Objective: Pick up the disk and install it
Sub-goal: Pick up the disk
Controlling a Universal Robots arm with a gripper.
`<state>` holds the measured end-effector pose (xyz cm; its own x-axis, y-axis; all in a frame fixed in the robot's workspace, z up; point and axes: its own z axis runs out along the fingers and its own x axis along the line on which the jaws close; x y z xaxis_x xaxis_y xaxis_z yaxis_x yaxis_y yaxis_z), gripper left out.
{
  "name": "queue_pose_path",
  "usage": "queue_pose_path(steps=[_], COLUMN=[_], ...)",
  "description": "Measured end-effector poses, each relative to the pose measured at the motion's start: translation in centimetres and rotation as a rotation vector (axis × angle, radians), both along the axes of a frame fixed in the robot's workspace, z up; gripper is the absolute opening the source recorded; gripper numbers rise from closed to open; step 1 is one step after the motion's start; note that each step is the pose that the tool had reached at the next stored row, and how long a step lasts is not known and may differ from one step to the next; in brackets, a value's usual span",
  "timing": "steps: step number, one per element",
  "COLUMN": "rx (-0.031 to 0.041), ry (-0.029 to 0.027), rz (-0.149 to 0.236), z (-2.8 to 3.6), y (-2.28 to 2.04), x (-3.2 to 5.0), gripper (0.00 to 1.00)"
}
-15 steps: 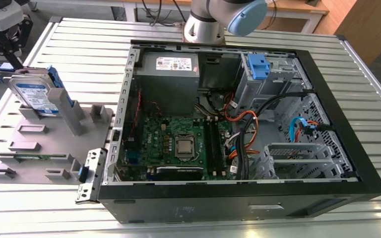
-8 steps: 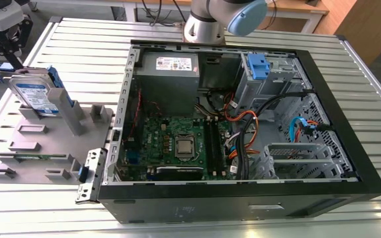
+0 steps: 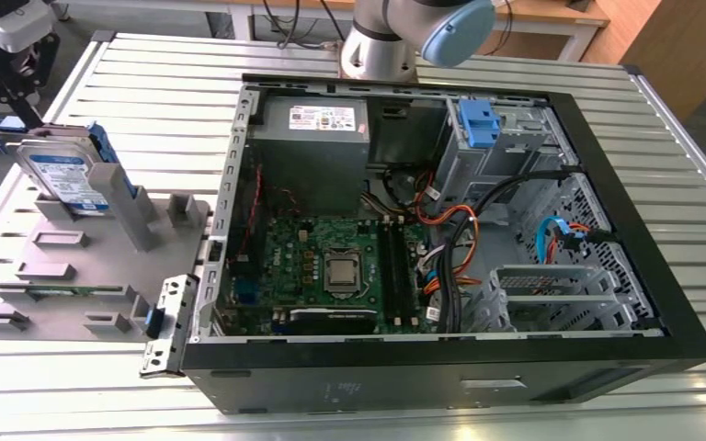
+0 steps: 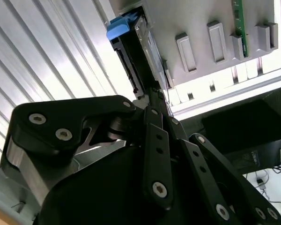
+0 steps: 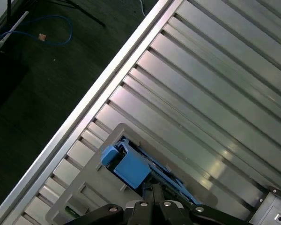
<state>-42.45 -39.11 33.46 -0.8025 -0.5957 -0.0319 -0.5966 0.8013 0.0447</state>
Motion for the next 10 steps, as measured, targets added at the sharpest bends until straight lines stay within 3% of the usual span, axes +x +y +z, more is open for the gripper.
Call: queue_pose_path(steps=[10], rx=[0.0000], ry=[0.0000], rz=[0.183], z=[0.00], y=[0.00], x=[0.00], gripper=[0.11])
